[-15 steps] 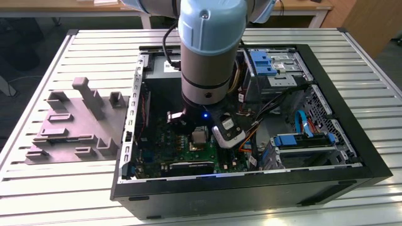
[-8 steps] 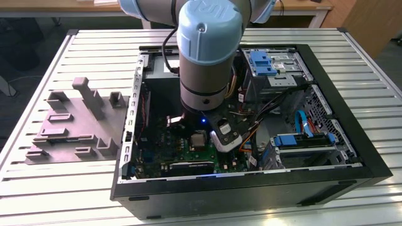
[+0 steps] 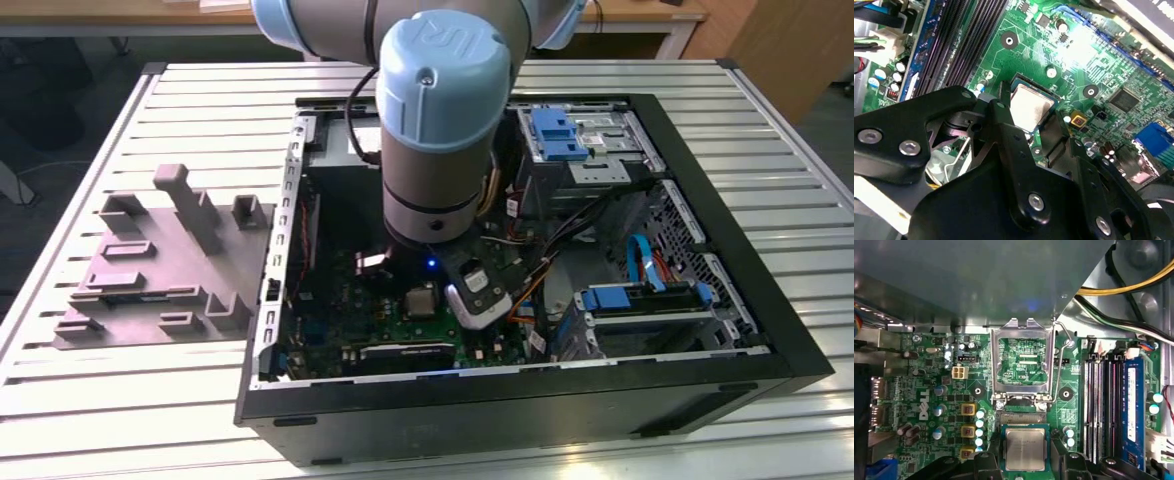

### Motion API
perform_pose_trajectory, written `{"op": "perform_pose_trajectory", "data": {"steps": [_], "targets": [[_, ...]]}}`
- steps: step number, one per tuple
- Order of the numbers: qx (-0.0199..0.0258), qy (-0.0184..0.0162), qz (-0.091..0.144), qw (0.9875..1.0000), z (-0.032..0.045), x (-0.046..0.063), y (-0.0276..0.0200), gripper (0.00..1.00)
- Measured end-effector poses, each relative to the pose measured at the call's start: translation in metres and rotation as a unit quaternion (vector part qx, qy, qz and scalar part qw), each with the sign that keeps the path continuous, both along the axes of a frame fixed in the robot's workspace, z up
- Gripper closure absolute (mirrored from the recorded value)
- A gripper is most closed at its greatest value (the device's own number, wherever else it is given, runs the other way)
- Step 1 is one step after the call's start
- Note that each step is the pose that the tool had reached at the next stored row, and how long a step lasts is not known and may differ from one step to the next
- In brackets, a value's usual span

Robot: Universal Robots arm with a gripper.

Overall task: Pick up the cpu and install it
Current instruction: 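Place the cpu into insertion slot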

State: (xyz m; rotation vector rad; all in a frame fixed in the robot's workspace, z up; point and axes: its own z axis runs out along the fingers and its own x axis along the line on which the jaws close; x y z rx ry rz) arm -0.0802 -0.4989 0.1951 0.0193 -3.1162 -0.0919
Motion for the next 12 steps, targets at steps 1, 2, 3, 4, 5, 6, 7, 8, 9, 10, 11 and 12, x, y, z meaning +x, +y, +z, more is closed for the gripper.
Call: {"op": "perform_pose_trajectory", "data": {"steps": [1, 2, 3, 4, 5, 6, 7, 8, 9, 10, 11, 12], "targets": [[0.0000, 0.0000, 0.000, 1.0000, -0.0001, -0.0007, 0.0000, 0.53], [0.0001, -0.0001, 0.000, 1.0000, -0.0004, -0.0019, 0.0000, 0.53], [0.0002, -0.0001, 0.000, 1.0000, -0.0008, -0.0026, 0.0002, 0.53], [0.0001, 0.0000, 0.001, 1.0000, -0.0013, -0.0028, 0.0002, 0.53], [0.0002, 0.0000, 0.001, 1.0000, -0.0019, -0.0028, 0.0003, 0.53], [0.0006, 0.0000, 0.001, 1.0000, -0.0022, -0.0028, 0.0003, 0.53], [0.0011, 0.0000, 0.001, 1.0000, -0.0025, -0.0028, 0.0006, 0.53], [0.0016, 0.0000, 0.001, 1.0000, -0.0028, -0.0029, 0.0009, 0.53], [0.0020, 0.0000, 0.001, 1.0000, -0.0031, -0.0028, 0.0012, 0.53], [0.0020, 0.0000, 0.001, 1.0000, -0.0035, -0.0029, 0.0015, 0.53], [0.0022, -0.0001, 0.001, 1.0000, -0.0039, -0.0028, 0.0017, 0.53], [0.0023, -0.0001, 0.001, 1.0000, -0.0042, -0.0029, 0.0017, 0.53]]}}
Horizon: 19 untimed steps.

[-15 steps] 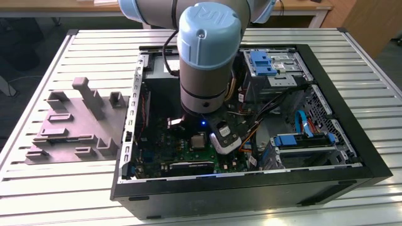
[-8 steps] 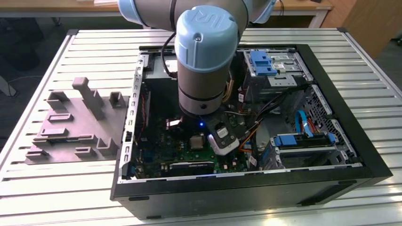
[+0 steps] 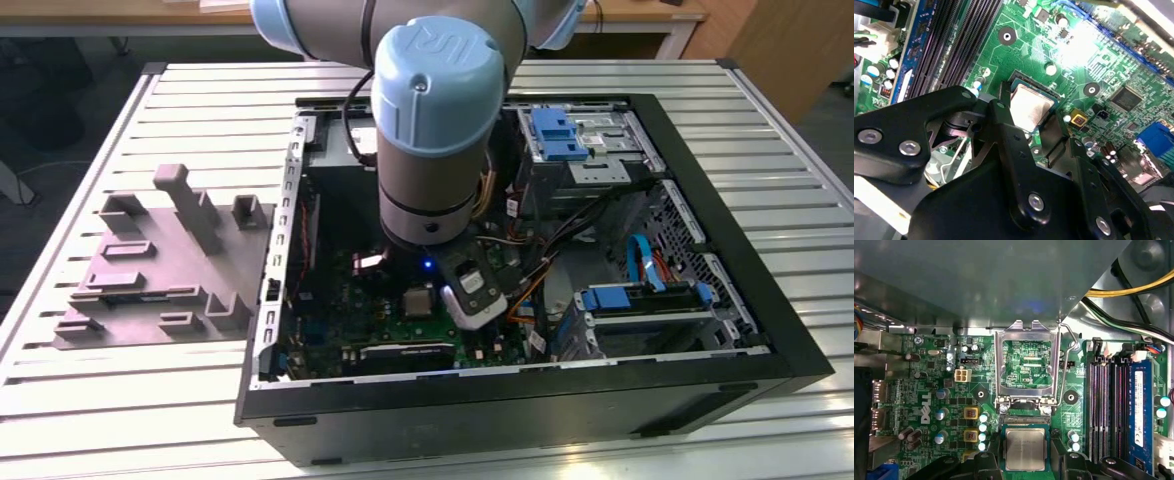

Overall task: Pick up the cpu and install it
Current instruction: 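Place the cpu into insertion slot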

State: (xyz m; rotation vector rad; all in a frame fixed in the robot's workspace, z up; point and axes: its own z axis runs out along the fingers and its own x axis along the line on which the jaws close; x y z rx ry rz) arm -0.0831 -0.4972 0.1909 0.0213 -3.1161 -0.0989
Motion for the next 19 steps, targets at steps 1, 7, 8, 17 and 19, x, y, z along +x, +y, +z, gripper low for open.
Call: {"op": "perform_pose_trajectory", "data": {"steps": [1, 7, 8, 17, 19], "targets": [[0.0000, 0.0001, 0.000, 1.0000, -0.0001, -0.0001, 0.0000, 0.53], [0.0001, 0.0001, 0.000, 1.0000, -0.0021, -0.0005, 0.0008, 0.53], [0.0000, 0.0002, 0.000, 1.0000, -0.0025, -0.0006, 0.0012, 0.53], [-0.0008, 0.0007, 0.000, 1.0000, -0.0076, -0.0012, 0.0025, 0.53], [-0.0020, 0.0013, 0.000, 1.0000, -0.0077, -0.0016, 0.0026, 0.53]]}}
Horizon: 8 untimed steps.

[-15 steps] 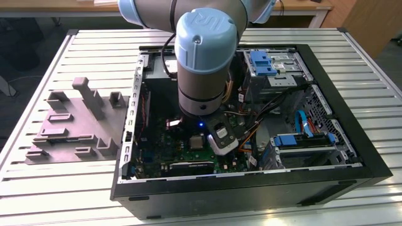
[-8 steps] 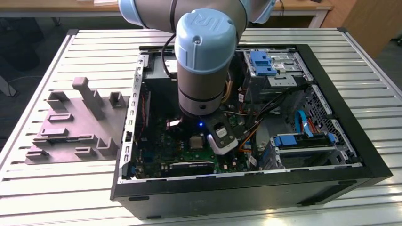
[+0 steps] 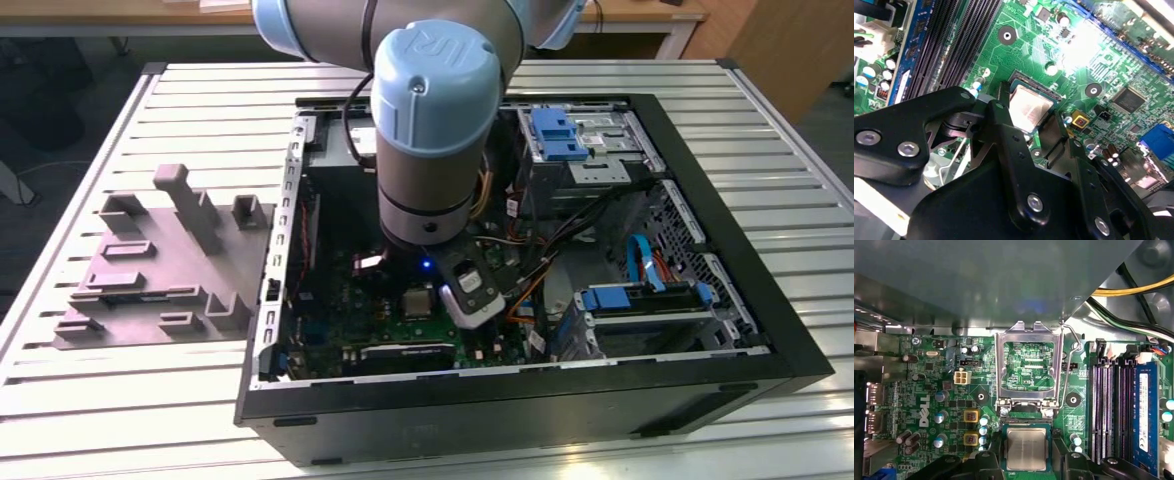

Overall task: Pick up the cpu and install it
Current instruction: 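Place the cpu into insertion slot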

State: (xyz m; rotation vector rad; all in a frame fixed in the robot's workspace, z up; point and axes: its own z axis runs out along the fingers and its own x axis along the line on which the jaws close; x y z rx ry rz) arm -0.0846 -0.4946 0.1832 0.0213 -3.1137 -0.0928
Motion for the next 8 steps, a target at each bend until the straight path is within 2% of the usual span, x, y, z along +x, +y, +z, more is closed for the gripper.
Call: {"op": "perform_pose_trajectory", "data": {"steps": [8], "targets": [[-0.0007, 0.0001, 0.000, 1.0000, 0.0001, -0.0010, 0.0000, 0.53]]}}
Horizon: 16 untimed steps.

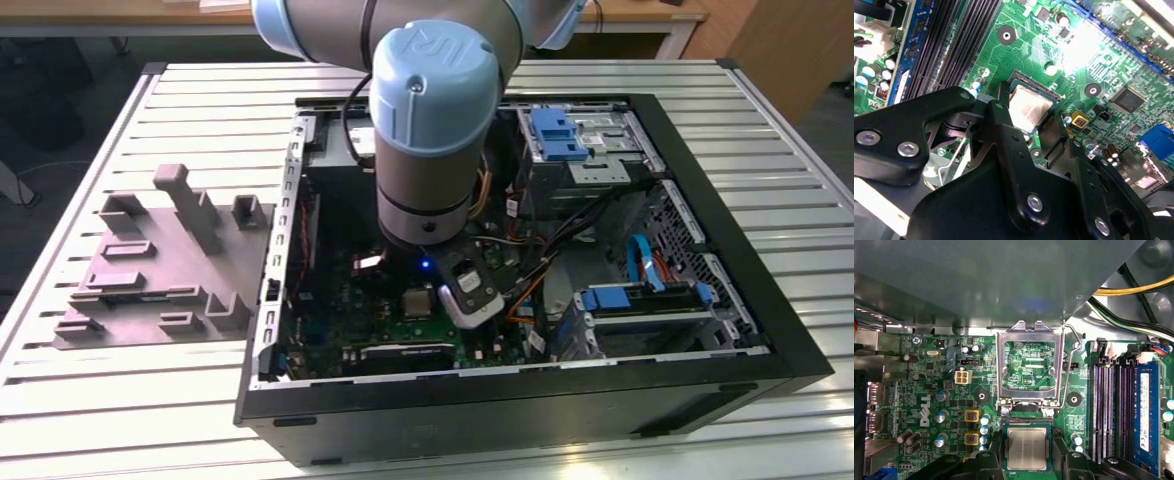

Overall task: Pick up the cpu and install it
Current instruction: 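Place the cpu into insertion slot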

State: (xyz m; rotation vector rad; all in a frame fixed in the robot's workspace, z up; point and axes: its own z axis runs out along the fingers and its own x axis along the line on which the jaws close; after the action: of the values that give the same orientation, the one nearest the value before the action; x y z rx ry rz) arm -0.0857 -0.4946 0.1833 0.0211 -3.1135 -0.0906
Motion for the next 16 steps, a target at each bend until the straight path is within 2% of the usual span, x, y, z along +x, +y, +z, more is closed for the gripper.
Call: {"op": "perform_pose_trajectory", "data": {"steps": [3, 4, 8, 10, 13, 16], "targets": [[0.0004, 0.0002, 0.000, 1.0000, -0.0005, -0.0006, -0.0001, 0.52], [0.0005, 0.0001, 0.000, 1.0000, -0.0006, -0.0006, -0.0001, 0.49], [0.0004, 0.0001, 0.000, 1.0000, 0.0001, -0.0008, 0.0001, 0.49], [0.0025, -0.0008, 0.000, 1.0000, 0.0004, -0.0009, -0.0001, 0.49], [0.0044, -0.0016, 0.000, 1.0000, 0.0038, -0.0009, 0.0003, 0.49], [0.0036, -0.0013, 0.000, 1.0000, 0.0086, -0.0009, 0.0000, 0.49]]}}
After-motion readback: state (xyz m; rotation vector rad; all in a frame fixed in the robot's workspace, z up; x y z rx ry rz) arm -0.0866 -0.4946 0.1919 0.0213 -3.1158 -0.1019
